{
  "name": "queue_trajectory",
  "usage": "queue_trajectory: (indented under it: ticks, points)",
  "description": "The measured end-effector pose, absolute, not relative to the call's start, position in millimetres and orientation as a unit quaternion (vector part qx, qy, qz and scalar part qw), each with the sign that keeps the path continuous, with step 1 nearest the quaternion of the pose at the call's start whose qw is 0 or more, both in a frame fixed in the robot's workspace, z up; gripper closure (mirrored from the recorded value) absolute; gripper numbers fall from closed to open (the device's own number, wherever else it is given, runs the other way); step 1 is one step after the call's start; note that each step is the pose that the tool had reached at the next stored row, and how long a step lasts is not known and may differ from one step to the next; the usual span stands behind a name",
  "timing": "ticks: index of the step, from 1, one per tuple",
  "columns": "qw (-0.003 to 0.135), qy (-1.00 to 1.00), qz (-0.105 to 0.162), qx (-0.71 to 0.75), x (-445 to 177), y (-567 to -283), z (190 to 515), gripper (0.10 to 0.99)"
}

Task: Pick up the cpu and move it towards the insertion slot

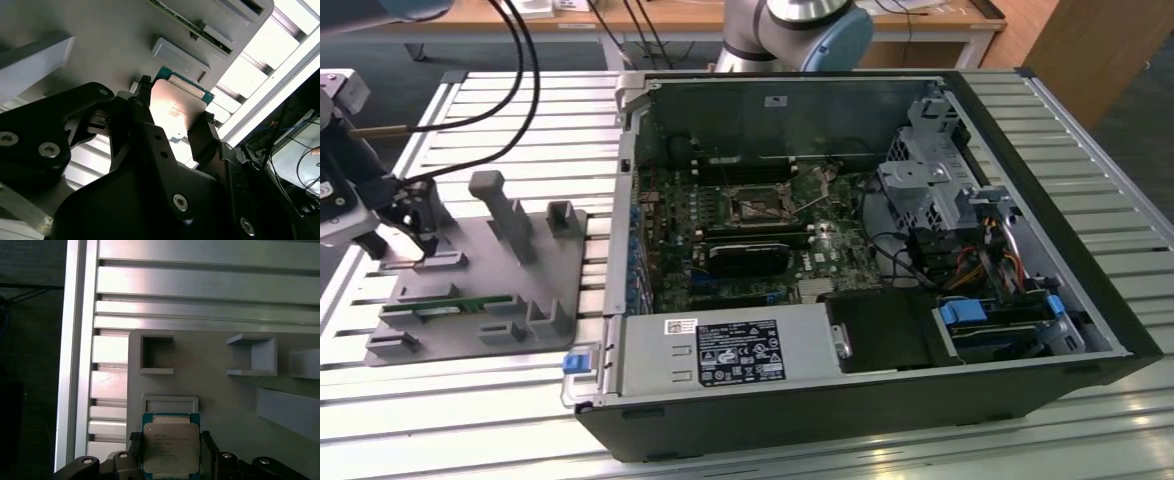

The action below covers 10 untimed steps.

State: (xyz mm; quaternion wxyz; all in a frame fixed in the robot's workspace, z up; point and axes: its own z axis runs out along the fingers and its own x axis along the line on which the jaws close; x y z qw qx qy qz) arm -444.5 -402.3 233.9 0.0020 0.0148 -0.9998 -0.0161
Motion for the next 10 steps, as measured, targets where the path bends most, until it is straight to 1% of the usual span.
queue_trajectory:
  ticks: [10]
  points:
    - [0.002,-1.0,-0.016,0.015,-444.5,-402.0,241.4,0.545]
